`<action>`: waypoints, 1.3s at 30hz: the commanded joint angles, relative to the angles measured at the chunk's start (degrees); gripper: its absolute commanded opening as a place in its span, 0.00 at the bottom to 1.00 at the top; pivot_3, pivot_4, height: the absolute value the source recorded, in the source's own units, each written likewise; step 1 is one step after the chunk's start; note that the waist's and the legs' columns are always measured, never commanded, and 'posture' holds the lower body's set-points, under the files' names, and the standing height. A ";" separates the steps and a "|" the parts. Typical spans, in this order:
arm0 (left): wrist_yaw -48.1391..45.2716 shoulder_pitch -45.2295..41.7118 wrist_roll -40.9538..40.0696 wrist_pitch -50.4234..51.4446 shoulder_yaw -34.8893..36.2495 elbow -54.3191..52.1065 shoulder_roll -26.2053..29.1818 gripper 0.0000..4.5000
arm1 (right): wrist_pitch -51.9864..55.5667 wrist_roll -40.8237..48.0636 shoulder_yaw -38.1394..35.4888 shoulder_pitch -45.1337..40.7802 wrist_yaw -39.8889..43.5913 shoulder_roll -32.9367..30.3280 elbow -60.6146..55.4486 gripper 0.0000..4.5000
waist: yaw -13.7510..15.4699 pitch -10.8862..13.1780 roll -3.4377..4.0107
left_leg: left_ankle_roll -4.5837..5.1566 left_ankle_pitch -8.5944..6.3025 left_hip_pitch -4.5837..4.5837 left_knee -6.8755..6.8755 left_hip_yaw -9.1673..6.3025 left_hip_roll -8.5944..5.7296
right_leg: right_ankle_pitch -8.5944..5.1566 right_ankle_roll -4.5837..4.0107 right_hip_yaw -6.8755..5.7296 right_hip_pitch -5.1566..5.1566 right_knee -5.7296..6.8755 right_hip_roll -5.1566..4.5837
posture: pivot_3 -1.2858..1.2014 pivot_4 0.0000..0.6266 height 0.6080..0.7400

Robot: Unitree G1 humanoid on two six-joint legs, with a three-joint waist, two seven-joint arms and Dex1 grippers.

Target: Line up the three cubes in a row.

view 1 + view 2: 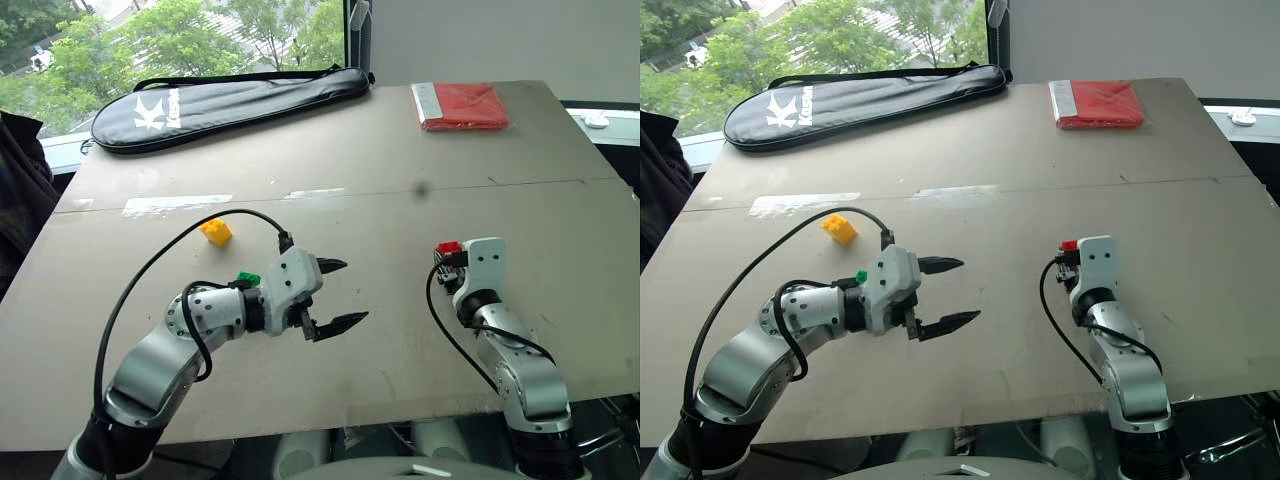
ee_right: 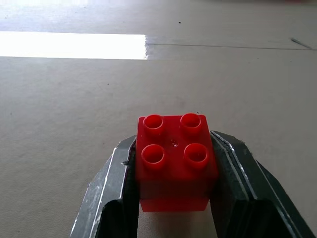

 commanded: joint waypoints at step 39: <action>35.80 28.51 22.58 -16.35 13.67 -2.28 -26.12 1.00 | -27.14 24.56 -6.83 13.91 50.98 -23.90 -1.37 0.98 | 0.26 0.22 -0.52 | 0.02 -0.01 0.41 0.04 -0.01 0.03 | -0.21 0.09 -0.04 0.41 0.00 -0.02 | 0.52 0.24 0.75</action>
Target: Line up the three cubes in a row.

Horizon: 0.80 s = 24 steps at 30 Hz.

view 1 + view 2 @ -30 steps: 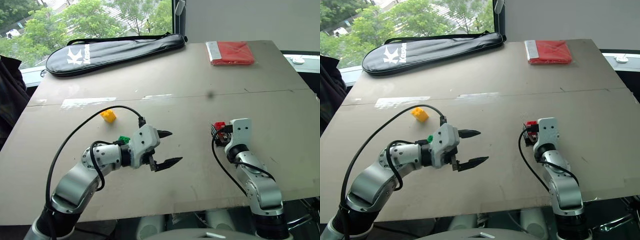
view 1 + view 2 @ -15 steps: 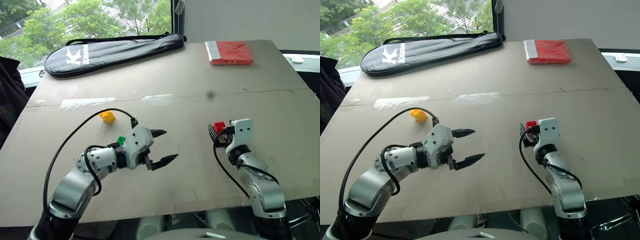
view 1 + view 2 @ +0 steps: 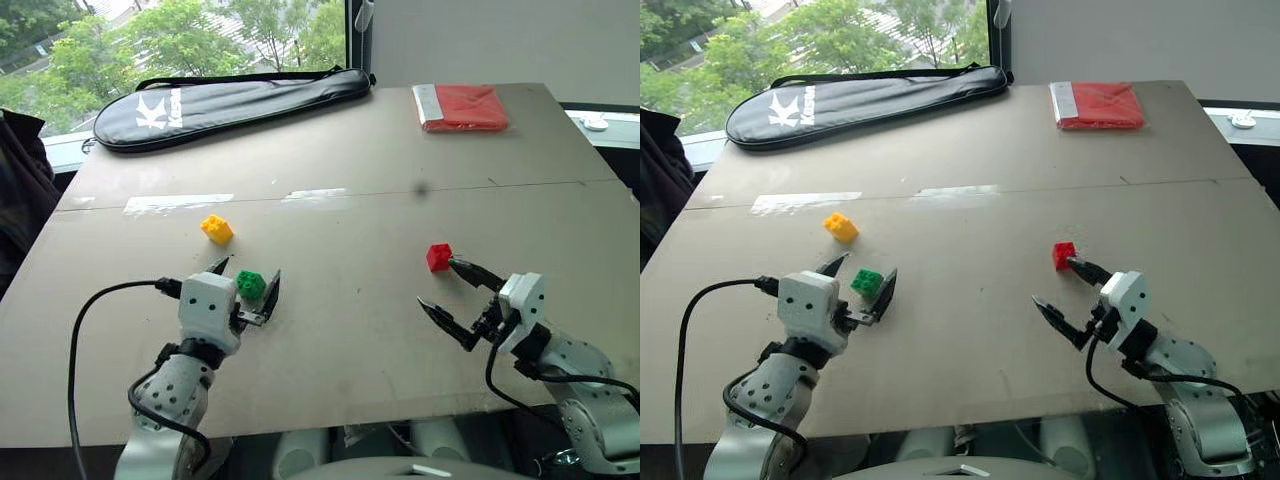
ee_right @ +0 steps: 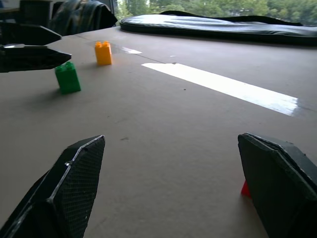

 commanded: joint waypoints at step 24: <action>-6.82 -9.04 -1.30 -0.92 -2.80 16.84 3.66 0.30 | -2.93 4.38 -0.83 1.52 5.93 -0.44 -1.61 1.00 | 1.28 0.02 -0.05 | -0.01 0.00 0.01 0.04 -0.02 0.12 | 0.04 -0.07 -0.07 0.01 0.02 0.04 | 0.52 0.24 0.75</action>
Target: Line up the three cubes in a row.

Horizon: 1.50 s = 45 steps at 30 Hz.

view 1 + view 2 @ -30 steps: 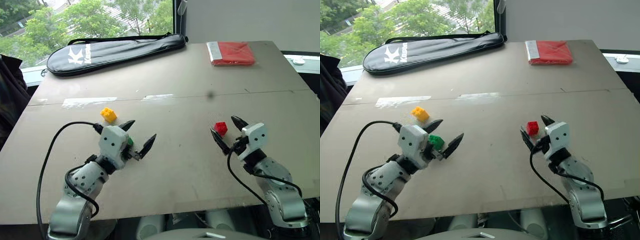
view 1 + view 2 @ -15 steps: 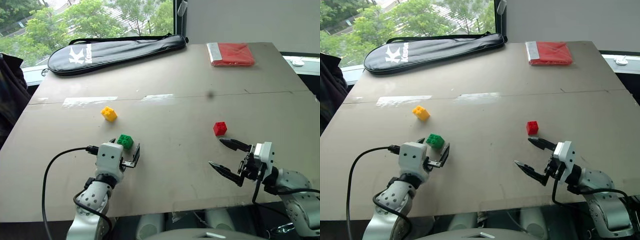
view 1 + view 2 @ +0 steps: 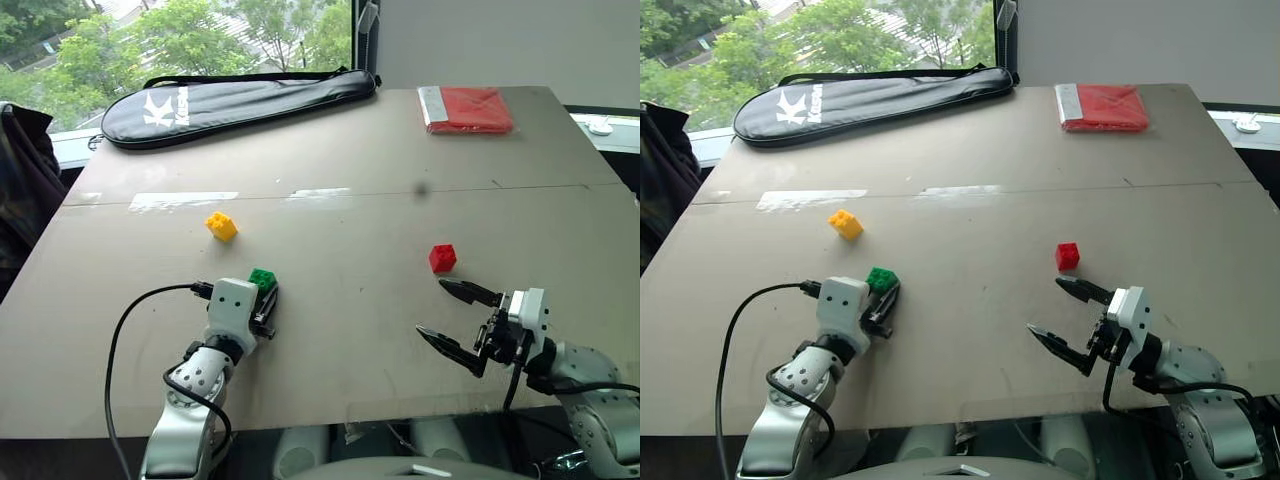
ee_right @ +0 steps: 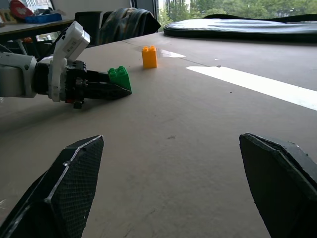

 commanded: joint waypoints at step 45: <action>-45.44 -62.36 5.52 -33.09 -22.48 78.40 -6.07 0.30 | -7.22 3.63 -12.27 6.94 -0.25 0.57 1.68 1.00 | -0.12 0.01 -0.05 | -0.06 0.08 -0.05 0.15 0.08 -0.23 | 0.27 0.23 -0.05 0.12 0.04 0.02 | 0.52 0.24 0.75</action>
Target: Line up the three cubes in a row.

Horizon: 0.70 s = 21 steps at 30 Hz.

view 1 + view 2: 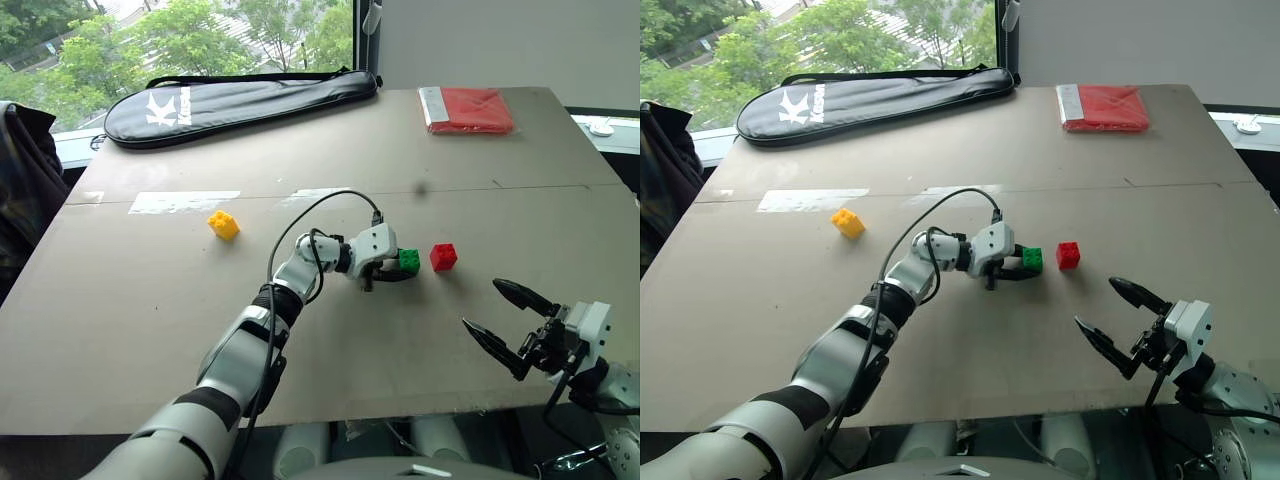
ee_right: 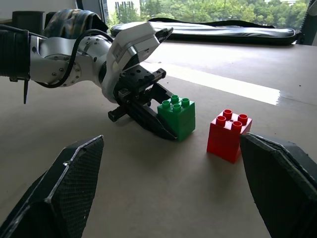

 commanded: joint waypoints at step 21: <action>-5.47 -1.24 1.31 -0.54 3.94 6.51 3.76 1.00 | -1.23 0.64 -0.25 0.18 1.30 0.11 -1.35 1.00 | -0.03 0.00 -0.01 | 0.00 -0.01 -0.03 -0.03 0.01 0.02 | 0.09 -0.16 -0.02 -0.01 -0.04 0.01 | 0.52 0.24 0.75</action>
